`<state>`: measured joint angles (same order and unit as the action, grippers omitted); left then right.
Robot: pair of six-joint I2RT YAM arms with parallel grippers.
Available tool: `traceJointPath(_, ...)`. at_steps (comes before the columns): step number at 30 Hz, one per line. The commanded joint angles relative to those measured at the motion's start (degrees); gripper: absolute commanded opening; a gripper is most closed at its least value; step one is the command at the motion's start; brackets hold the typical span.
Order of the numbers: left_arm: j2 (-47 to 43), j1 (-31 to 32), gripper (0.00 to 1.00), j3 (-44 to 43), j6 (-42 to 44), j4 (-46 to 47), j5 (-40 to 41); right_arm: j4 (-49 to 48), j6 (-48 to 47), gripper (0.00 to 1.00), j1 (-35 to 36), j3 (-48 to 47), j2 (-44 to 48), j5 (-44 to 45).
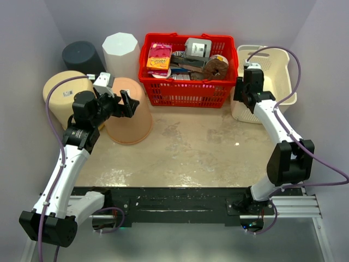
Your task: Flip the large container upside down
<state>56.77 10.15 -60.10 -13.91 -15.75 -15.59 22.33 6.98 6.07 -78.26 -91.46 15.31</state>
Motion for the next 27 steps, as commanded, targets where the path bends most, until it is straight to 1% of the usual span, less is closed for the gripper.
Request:
traceJointPath(1, -0.1, 0.1, 0.89, 0.2, -0.1, 0.7, -0.3, 4.8, 0.8, 0.47, -0.4, 3.1, 3.5, 1.6)
traceJointPath(12, 0.1, 0.1, 0.89, 0.9, -0.2, 0.8, -0.9, 11.2, 8.1, 0.47, -0.4, 8.0, 11.1, -0.2)
traceJointPath(16, -0.2, 0.1, 0.89, 1.2, -0.2, 0.8, -1.1, 11.8, 9.4, 0.48, -0.4, 11.7, 16.6, -4.7)
traceJointPath(18, -0.2, 0.1, 0.89, 1.3, -0.3, 0.9, -1.4, 11.6, 9.8, 0.48, -0.4, 14.2, 18.5, -8.7)
traceJointPath(21, -0.3, 0.1, 0.89, 1.3, -0.9, 1.2, -1.8, 11.9, 11.9, 0.49, -0.1, 17.6, 22.1, -11.6)
traceJointPath(27, 0.1, 0.1, 0.89, 1.6, -2.1, 2.1, -3.3, 10.7, 18.8, 0.5, 1.5, 24.5, 29.6, -14.1)
